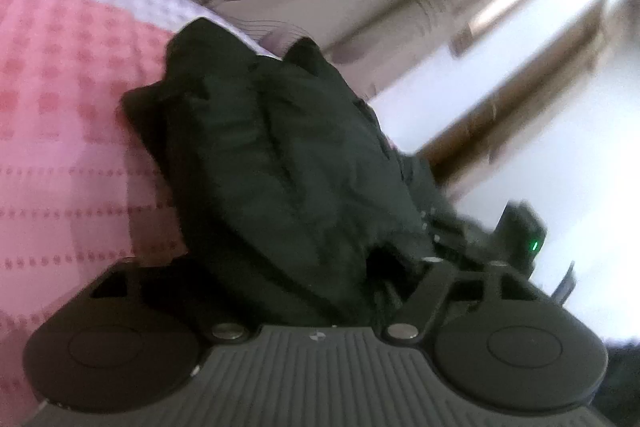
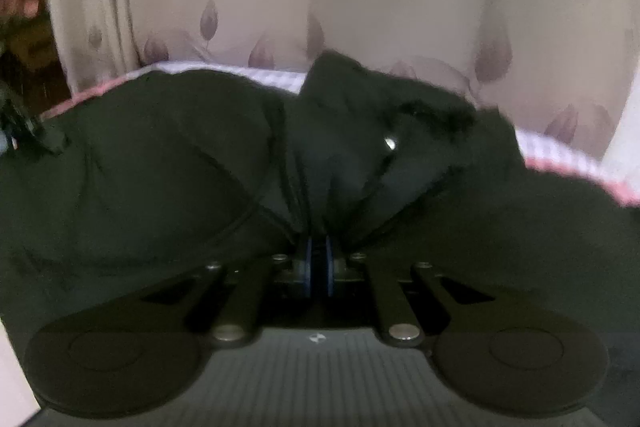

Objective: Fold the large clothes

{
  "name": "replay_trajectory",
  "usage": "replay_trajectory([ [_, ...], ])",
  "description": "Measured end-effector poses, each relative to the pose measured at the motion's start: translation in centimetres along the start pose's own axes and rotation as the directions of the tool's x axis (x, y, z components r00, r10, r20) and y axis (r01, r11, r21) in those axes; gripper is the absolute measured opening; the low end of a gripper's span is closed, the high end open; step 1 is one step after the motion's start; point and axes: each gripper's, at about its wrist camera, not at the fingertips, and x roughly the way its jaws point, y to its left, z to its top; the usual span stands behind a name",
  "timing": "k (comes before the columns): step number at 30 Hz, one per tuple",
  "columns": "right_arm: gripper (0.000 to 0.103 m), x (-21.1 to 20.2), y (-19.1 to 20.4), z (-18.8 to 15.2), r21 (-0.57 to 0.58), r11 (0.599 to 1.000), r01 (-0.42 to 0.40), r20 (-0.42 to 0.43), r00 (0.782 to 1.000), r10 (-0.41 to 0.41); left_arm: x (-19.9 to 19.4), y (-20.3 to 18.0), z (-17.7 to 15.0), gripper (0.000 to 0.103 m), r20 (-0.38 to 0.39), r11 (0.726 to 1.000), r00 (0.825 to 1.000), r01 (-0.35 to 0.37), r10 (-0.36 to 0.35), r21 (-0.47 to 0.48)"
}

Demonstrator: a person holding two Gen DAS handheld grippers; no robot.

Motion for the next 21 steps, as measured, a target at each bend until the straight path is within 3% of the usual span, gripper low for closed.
replay_trajectory([
  [3, 0.007, -0.1, -0.2, -0.5, 0.021, 1.000, -0.011, 0.015, 1.000, 0.011, -0.5, -0.5, -0.4, 0.057, 0.053, 0.998, 0.998, 0.031, -0.028, -0.046],
  [7, 0.007, -0.2, -0.4, -0.9, 0.059, 0.998, -0.026, 0.033, 0.999, 0.024, -1.2, -3.1, 0.2, 0.057, 0.107, 0.997, 0.993, 0.050, -0.043, -0.064],
  [14, 0.007, -0.4, -2.1, -1.1, 0.168, 0.981, -0.097, 0.051, 0.995, 0.089, -1.3, -11.0, 2.1, 0.057, 0.151, 0.993, 0.985, -0.064, 0.079, -0.098],
  [21, 0.007, -0.3, -3.5, -1.5, 0.269, 0.950, -0.158, 0.069, 0.987, 0.145, 1.6, -20.3, 4.1, 0.057, 0.201, 0.984, 0.973, -0.086, 0.117, -0.156],
])
